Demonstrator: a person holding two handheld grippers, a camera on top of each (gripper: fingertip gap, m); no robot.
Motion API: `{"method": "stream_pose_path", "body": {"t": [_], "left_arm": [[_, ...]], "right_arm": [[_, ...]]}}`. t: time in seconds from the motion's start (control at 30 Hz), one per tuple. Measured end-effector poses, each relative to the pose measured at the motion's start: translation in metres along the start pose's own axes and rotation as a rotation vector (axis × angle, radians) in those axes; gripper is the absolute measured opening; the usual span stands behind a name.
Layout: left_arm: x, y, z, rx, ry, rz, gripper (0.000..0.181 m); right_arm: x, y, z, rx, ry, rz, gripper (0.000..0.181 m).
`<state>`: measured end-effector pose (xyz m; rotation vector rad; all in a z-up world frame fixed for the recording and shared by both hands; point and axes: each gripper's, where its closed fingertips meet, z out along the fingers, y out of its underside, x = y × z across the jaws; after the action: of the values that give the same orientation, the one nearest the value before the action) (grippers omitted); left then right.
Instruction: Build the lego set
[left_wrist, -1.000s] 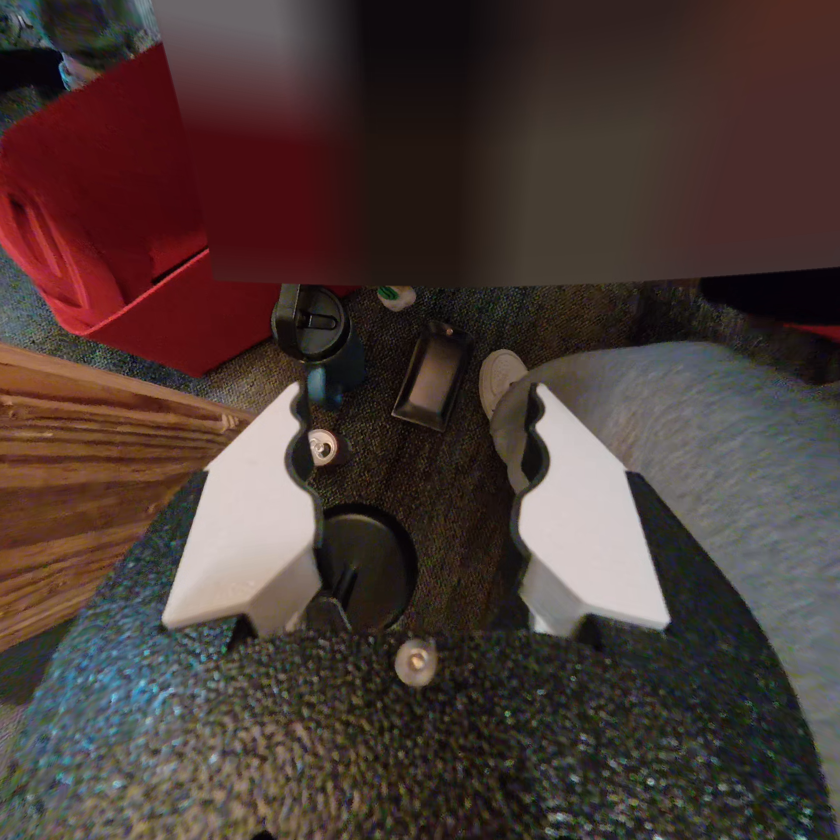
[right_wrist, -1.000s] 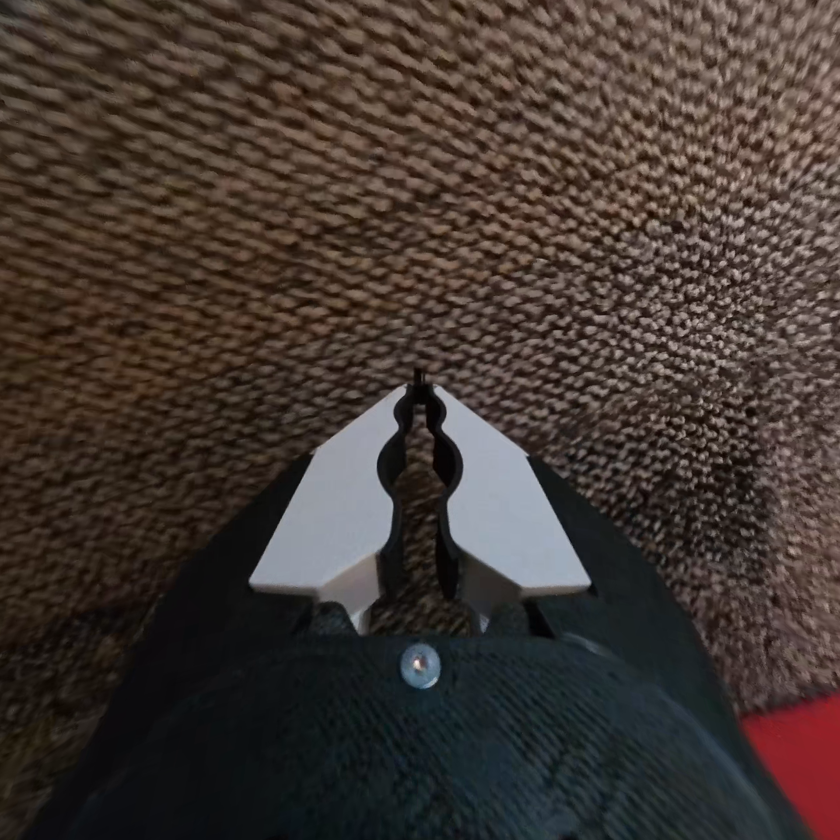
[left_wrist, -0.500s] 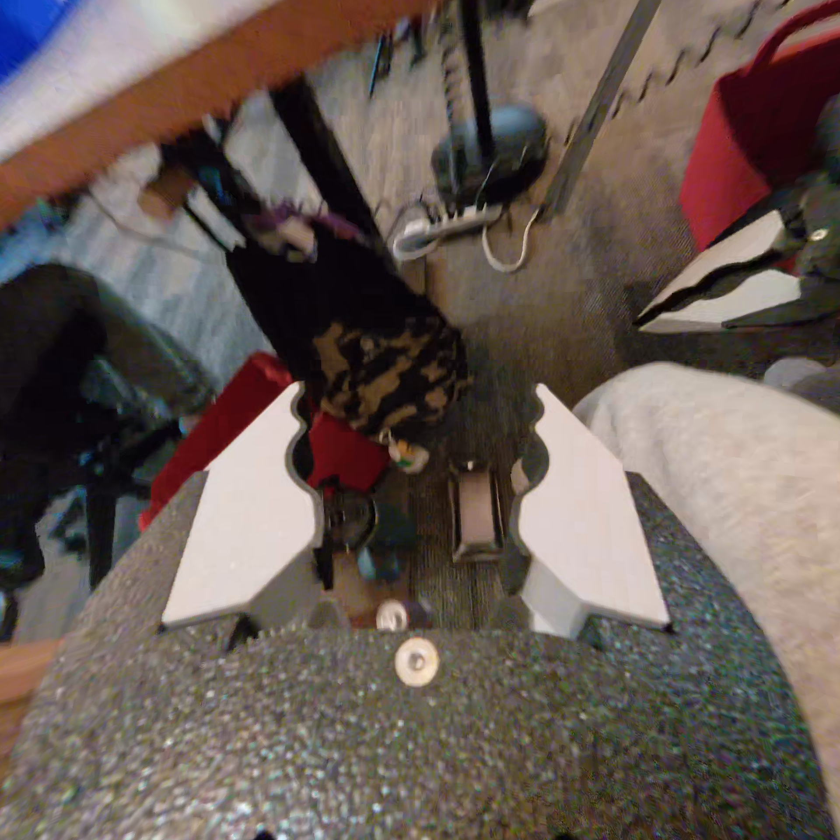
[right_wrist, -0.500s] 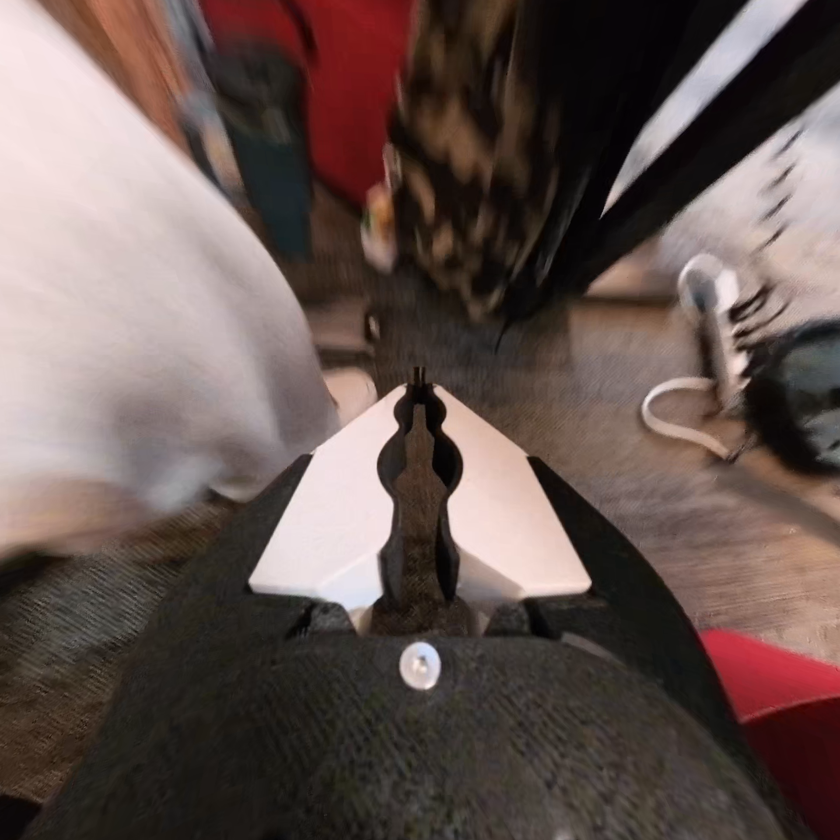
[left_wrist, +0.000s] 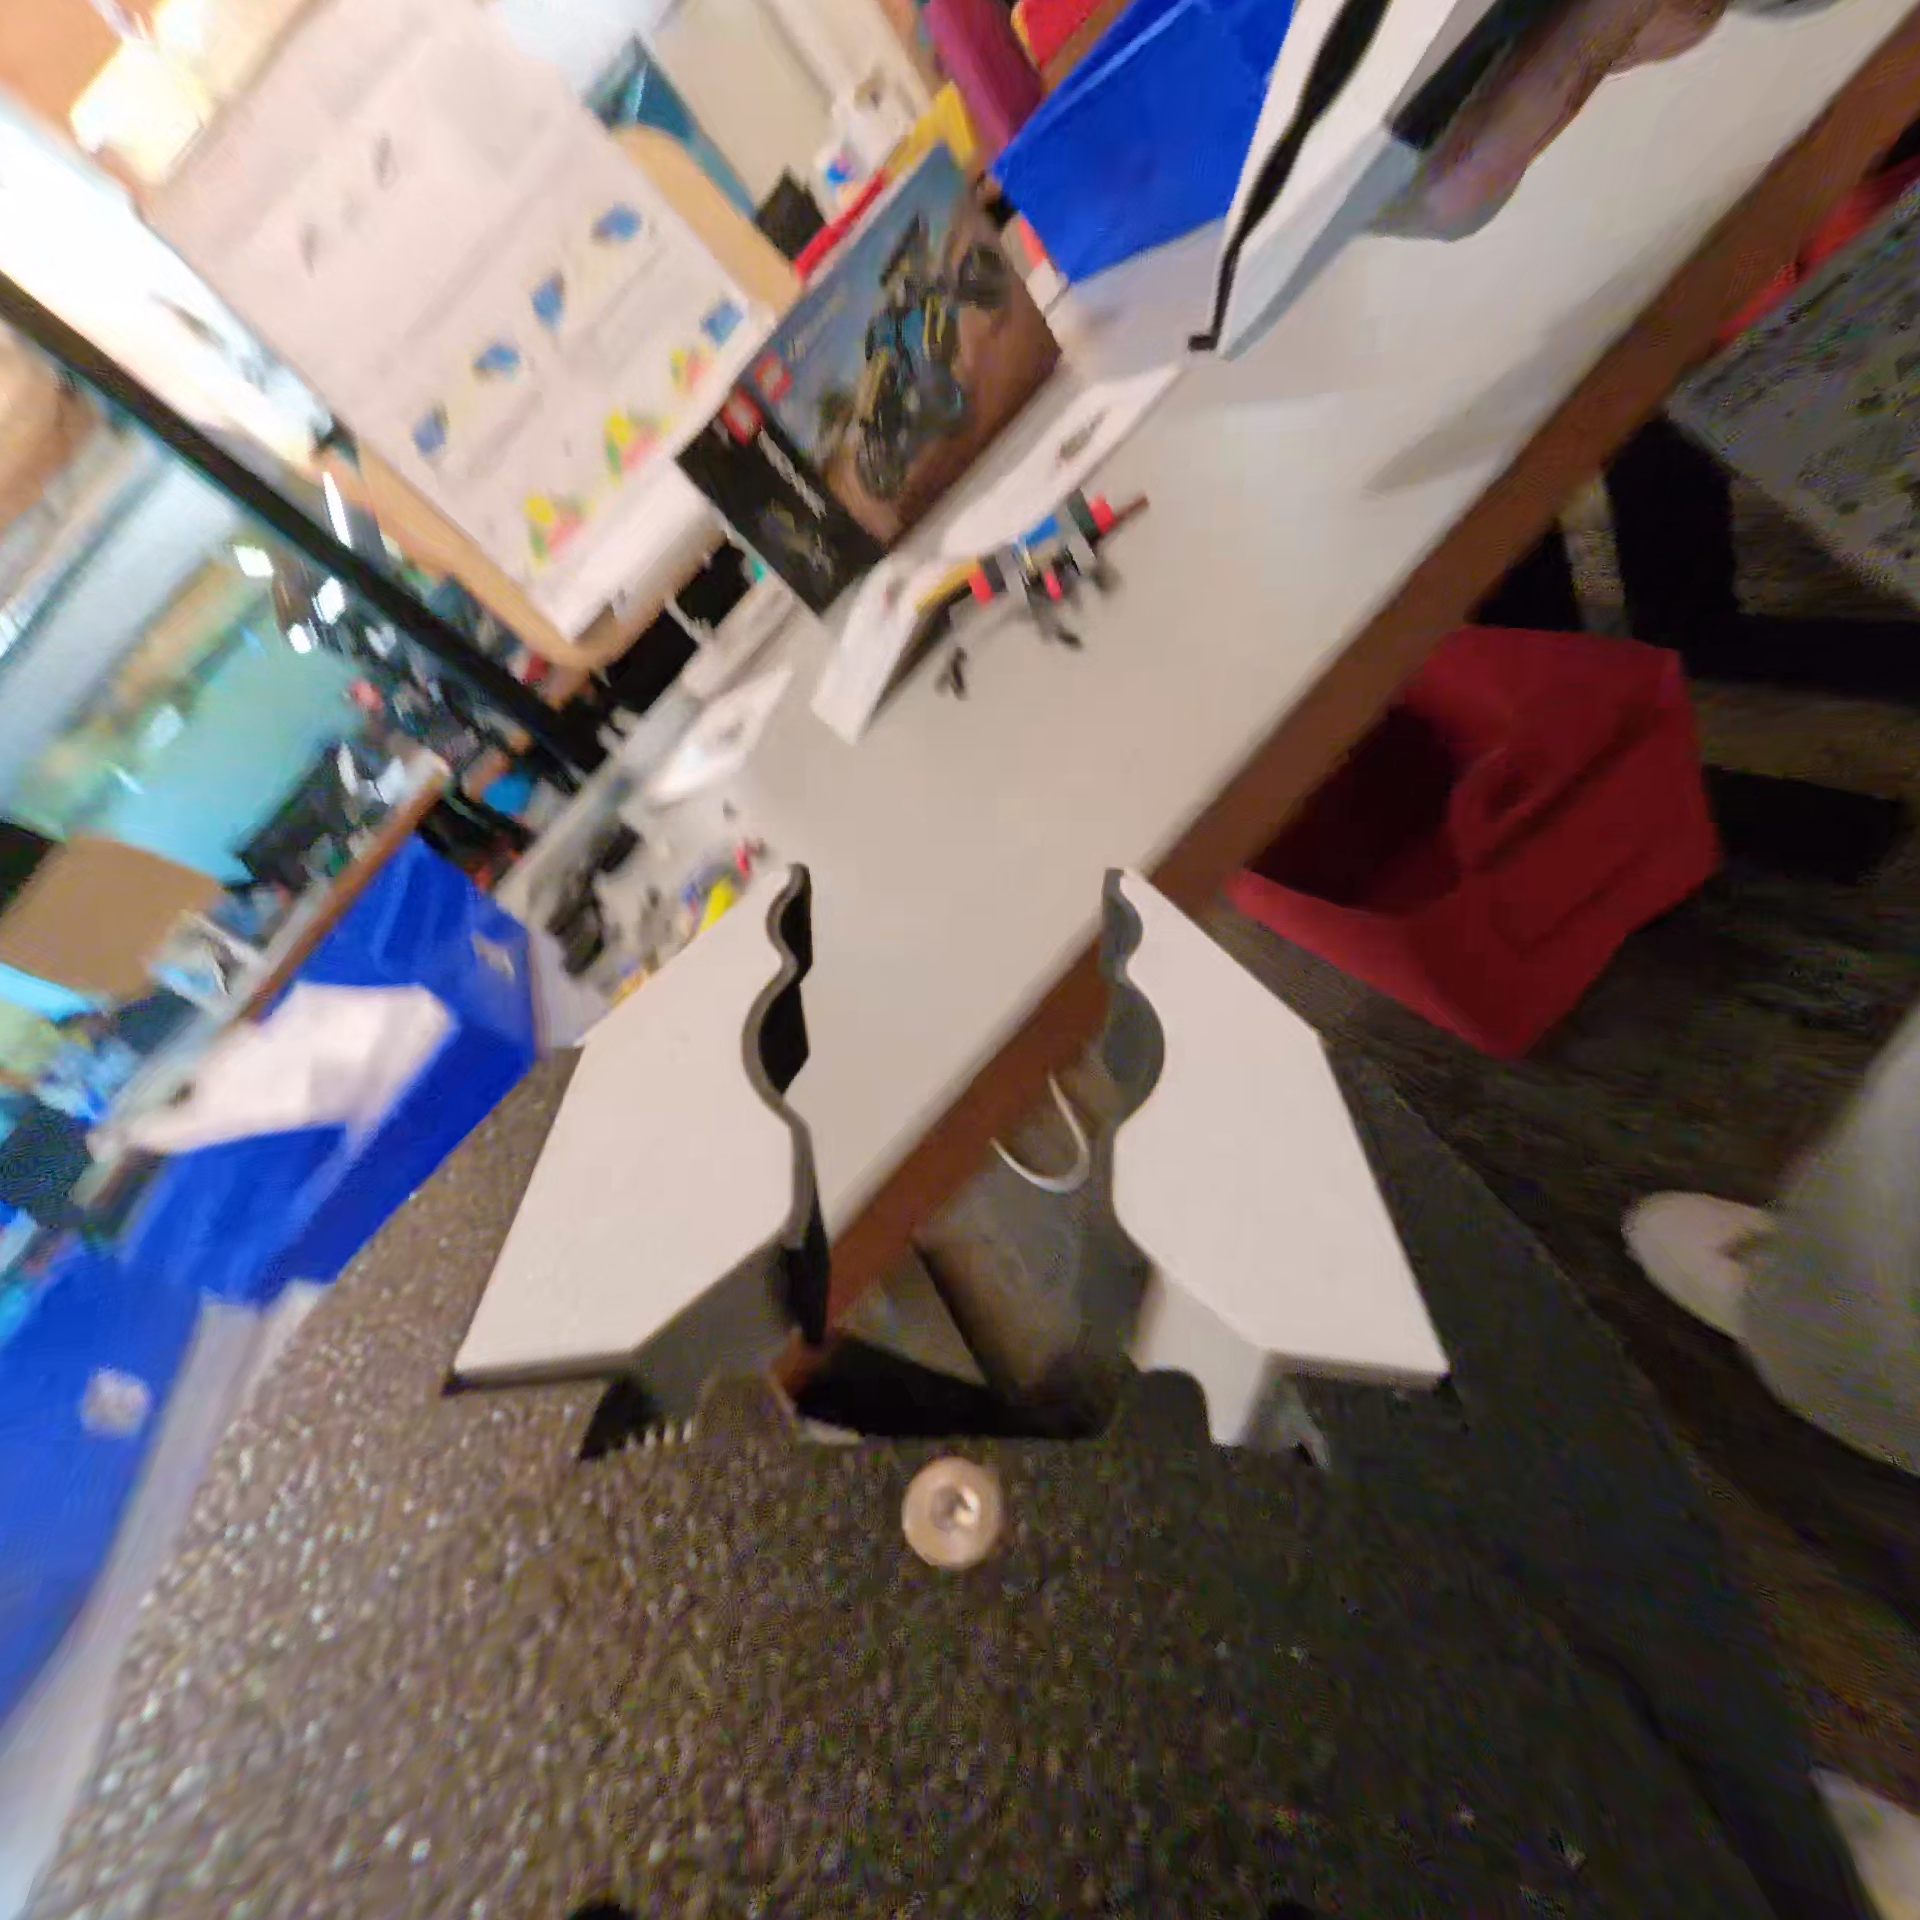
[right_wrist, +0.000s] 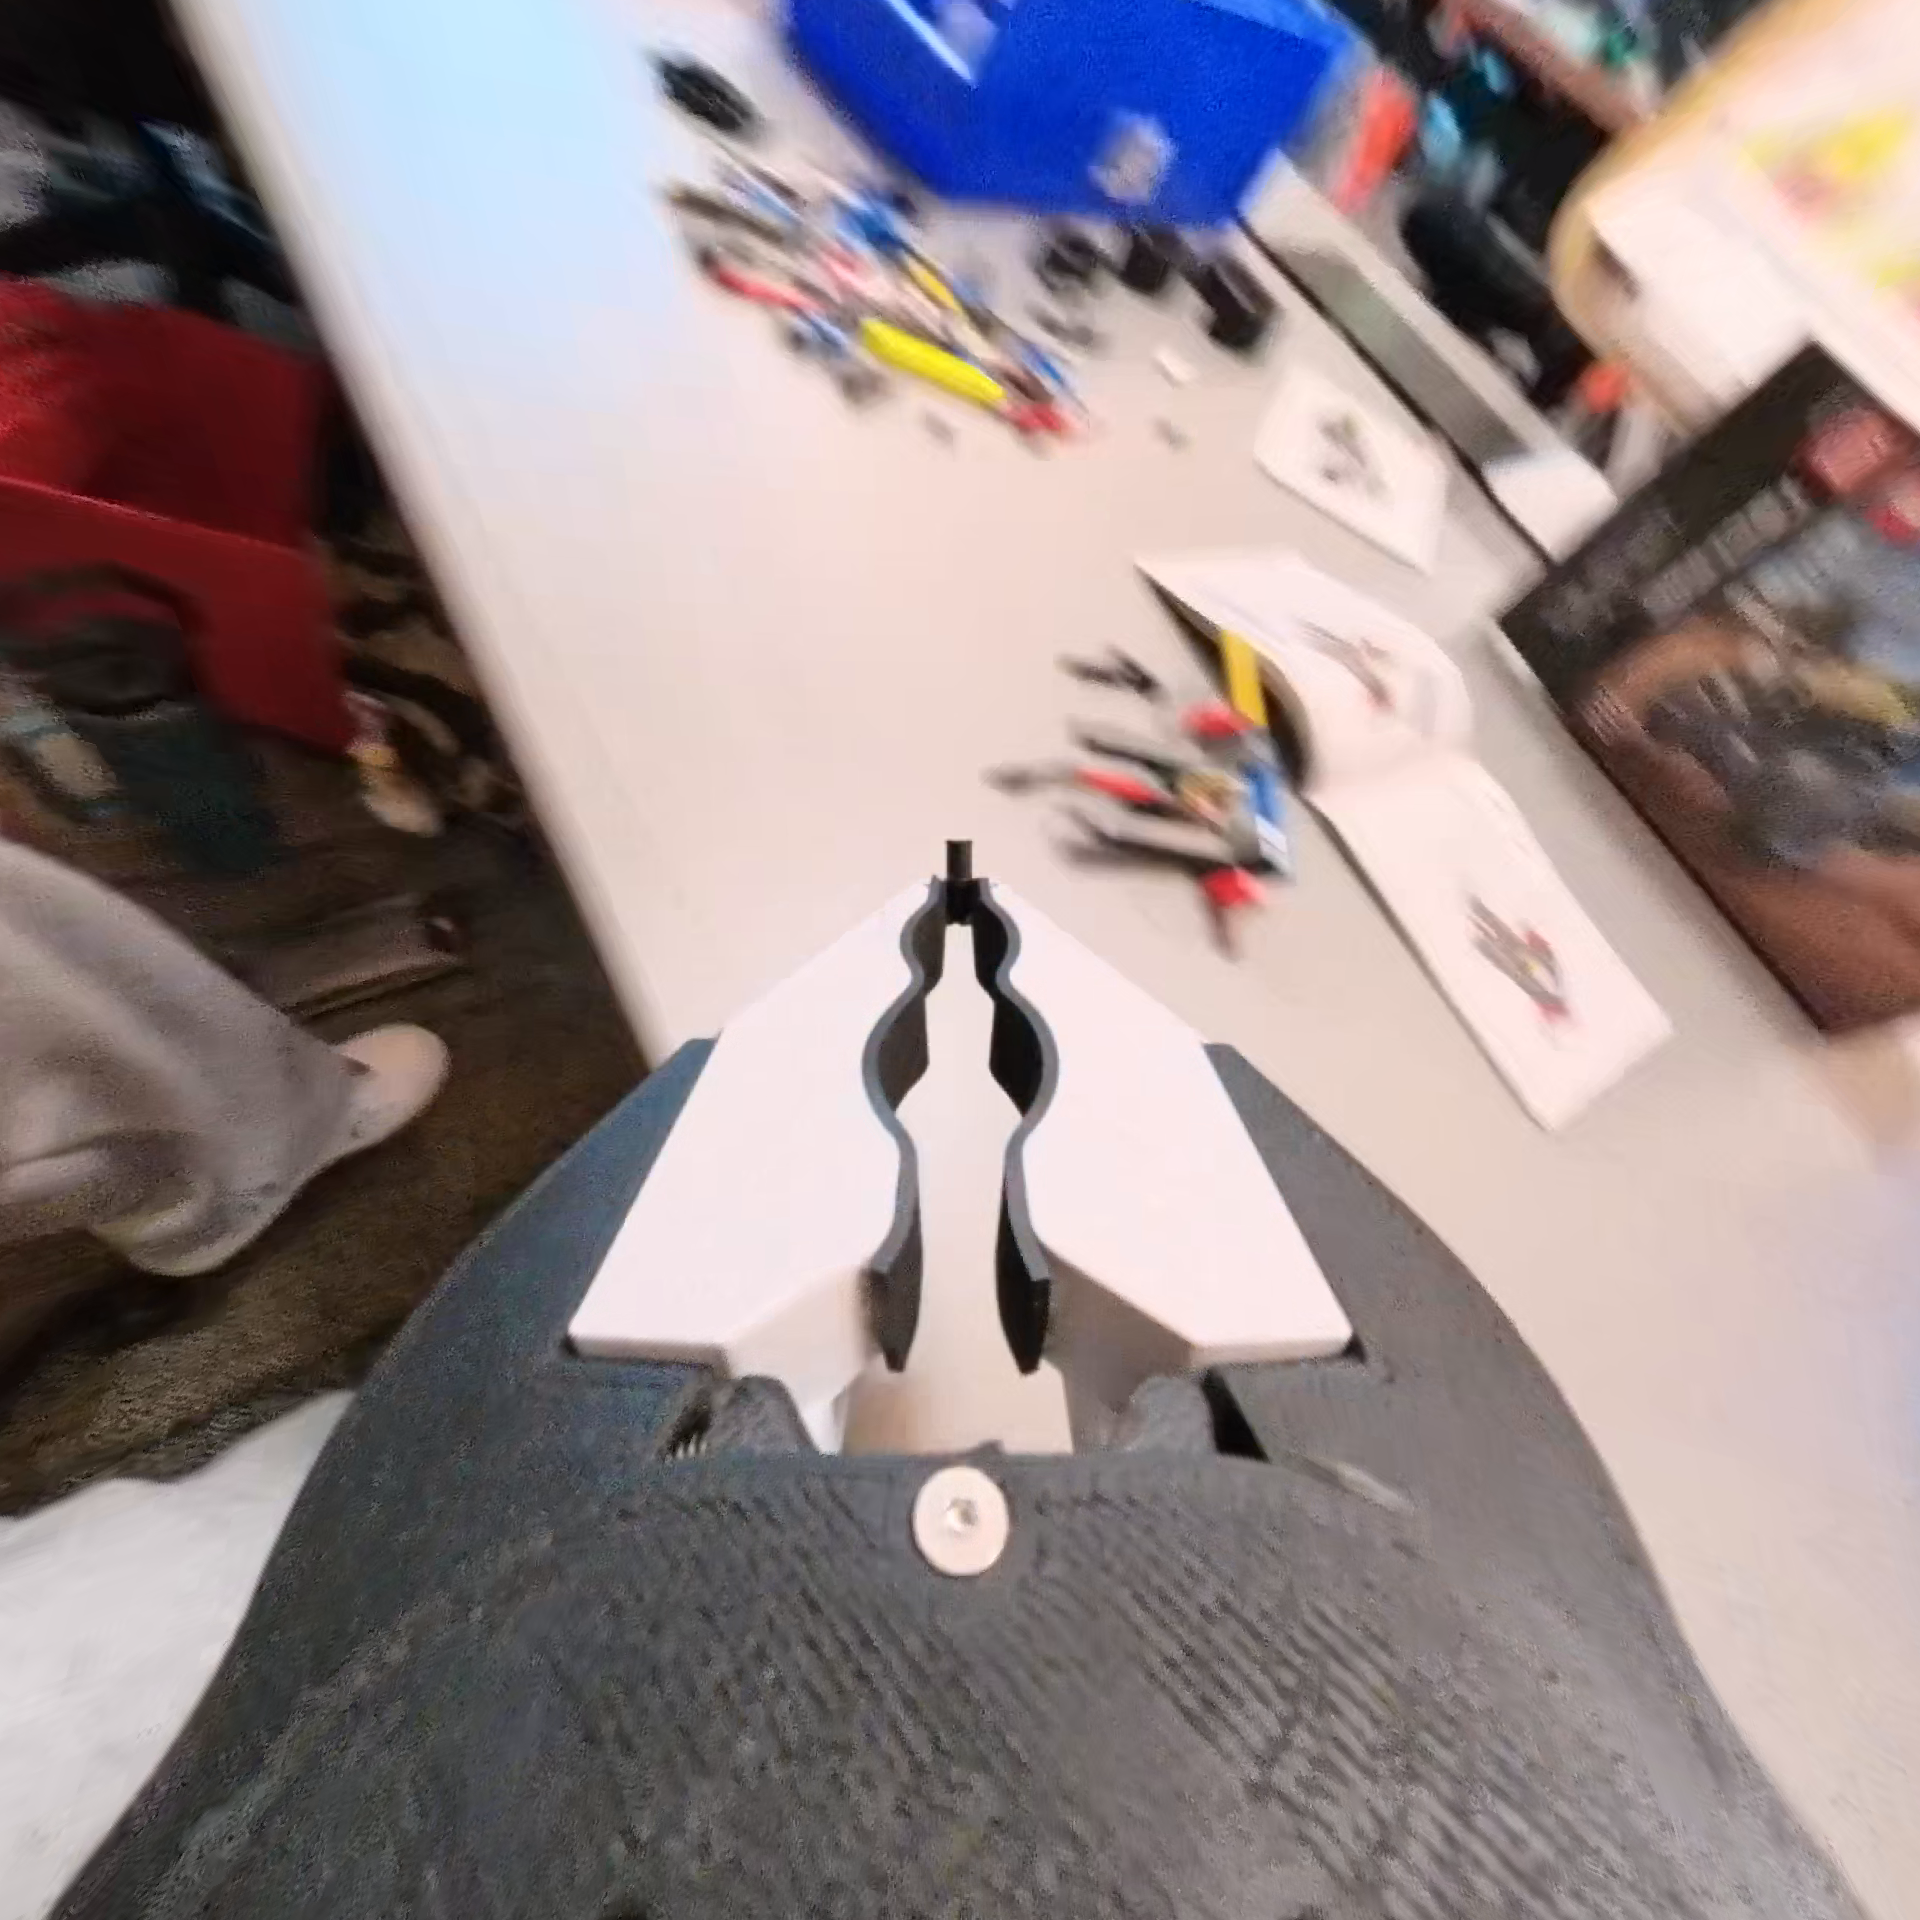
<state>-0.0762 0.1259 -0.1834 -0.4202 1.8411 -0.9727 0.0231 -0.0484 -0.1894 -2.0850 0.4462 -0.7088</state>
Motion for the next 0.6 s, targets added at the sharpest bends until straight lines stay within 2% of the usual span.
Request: {"method": "stream_pose_path", "body": {"t": [0.07, 0.17, 0.23, 0.3, 0.4, 0.47, 0.6], "left_arm": [[-0.024, -0.018, 0.049, 0.051, -0.020, 0.108, 0.054], [-0.065, -0.024, 0.130, 0.057, -0.125, 0.290, 0.063], [-0.081, -0.012, 0.180, 0.029, -0.198, 0.444, 0.068], [-0.089, -0.005, 0.211, 0.023, -0.287, 0.584, 0.067], [-0.086, 0.009, 0.231, 0.022, -0.323, 0.638, 0.065], [-0.088, 0.010, 0.229, 0.011, -0.339, 0.638, 0.061], [-0.075, 0.021, 0.230, -0.019, -0.249, 0.588, 0.062]], "right_arm": [[0.063, 0.031, 0.009, -0.081, 0.099, 0.040, 0.002], [0.122, 0.060, 0.023, -0.148, 0.167, 0.059, 0.002], [0.145, 0.074, 0.033, -0.200, 0.177, 0.059, 0.002], [0.156, 0.085, 0.040, -0.232, 0.183, 0.061, 0.003], [0.157, 0.092, 0.043, -0.241, 0.163, 0.079, 0.003], [0.155, 0.098, 0.039, -0.268, 0.144, 0.119, 0.003], [0.129, 0.107, 0.031, -0.325, 0.016, 0.186, 0.003]]}}
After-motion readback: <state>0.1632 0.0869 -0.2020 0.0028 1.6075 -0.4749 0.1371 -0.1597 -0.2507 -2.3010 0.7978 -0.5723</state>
